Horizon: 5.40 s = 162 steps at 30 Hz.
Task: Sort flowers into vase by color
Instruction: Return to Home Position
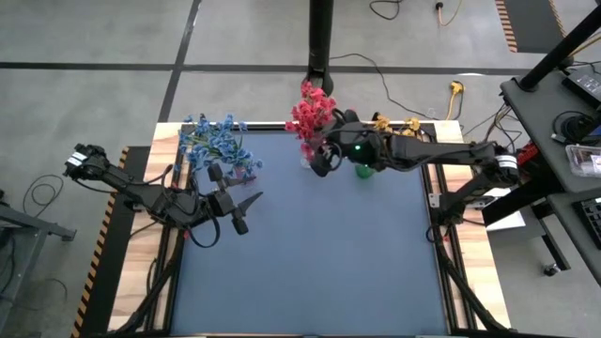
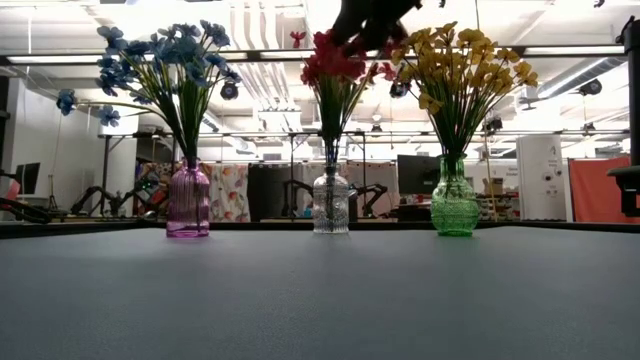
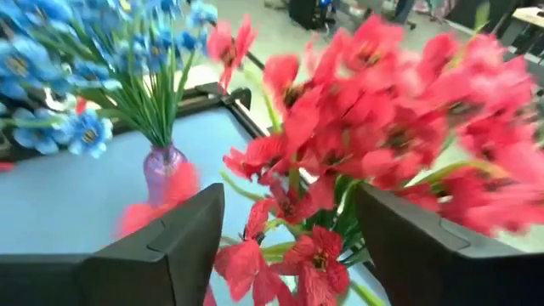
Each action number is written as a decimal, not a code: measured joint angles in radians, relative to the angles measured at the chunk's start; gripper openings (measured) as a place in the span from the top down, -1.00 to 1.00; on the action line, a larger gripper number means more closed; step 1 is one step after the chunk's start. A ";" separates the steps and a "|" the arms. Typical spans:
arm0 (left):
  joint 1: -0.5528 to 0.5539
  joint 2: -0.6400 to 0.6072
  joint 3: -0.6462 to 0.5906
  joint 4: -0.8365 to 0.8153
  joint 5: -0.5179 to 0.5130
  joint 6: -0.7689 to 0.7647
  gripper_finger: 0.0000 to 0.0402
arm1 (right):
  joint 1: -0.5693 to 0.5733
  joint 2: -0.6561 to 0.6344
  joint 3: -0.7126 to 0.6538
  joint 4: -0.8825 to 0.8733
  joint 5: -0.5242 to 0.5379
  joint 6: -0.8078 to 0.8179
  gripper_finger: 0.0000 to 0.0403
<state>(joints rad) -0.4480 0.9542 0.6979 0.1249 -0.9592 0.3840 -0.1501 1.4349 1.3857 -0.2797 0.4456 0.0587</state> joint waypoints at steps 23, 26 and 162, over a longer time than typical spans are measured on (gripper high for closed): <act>-0.752 0.104 0.240 -0.488 -0.187 -0.395 0.09 | 0.547 -0.416 -0.260 0.008 0.055 -0.152 -0.25; -0.897 0.148 0.225 -0.484 -0.274 -0.484 0.09 | 0.637 -0.484 -0.373 0.023 0.058 -0.074 -0.24; -0.741 -0.530 -0.562 -0.574 -0.278 -1.003 1.00 | 0.162 -1.093 -1.371 0.762 -0.261 -0.171 -0.07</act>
<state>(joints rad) -1.1892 0.4240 0.1360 -0.4492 -1.2377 -0.6186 0.0124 0.3420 0.0151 0.4828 0.1849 -0.1120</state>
